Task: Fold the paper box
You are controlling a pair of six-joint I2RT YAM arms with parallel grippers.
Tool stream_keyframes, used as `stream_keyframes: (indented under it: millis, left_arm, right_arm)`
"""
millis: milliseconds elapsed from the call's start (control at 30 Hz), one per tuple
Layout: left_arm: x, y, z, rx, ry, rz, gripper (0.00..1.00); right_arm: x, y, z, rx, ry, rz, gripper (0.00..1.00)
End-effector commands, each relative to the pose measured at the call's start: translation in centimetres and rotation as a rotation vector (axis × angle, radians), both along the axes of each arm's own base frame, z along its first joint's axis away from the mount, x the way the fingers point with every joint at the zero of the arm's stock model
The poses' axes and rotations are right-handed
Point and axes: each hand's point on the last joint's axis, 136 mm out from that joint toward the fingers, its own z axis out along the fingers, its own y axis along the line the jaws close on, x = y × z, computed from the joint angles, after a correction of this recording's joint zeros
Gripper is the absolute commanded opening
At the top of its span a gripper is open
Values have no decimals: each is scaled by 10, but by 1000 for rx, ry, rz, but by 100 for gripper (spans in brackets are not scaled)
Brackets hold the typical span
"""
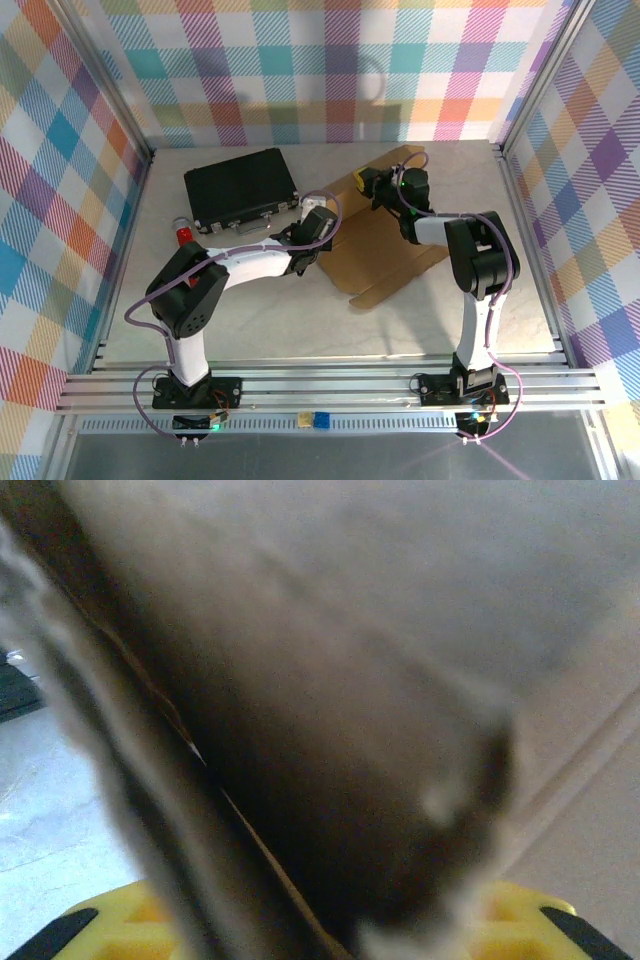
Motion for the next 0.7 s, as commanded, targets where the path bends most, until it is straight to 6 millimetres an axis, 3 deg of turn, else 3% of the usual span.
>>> stream_keyframes:
  millis: [0, 433, 667]
  left_arm:
    - [6, 6, 4, 45, -31, 38, 38]
    - [-2, -8, -4, 115, -48, 43, 41]
    - [1, -1, -14, 195, -43, 109, 33]
  right_arm:
    - [-13, 3, 0, 43, -18, 44, 0]
    - [-20, -11, -12, 81, -21, 56, 0]
    - [-16, -11, -8, 84, -23, 47, 0]
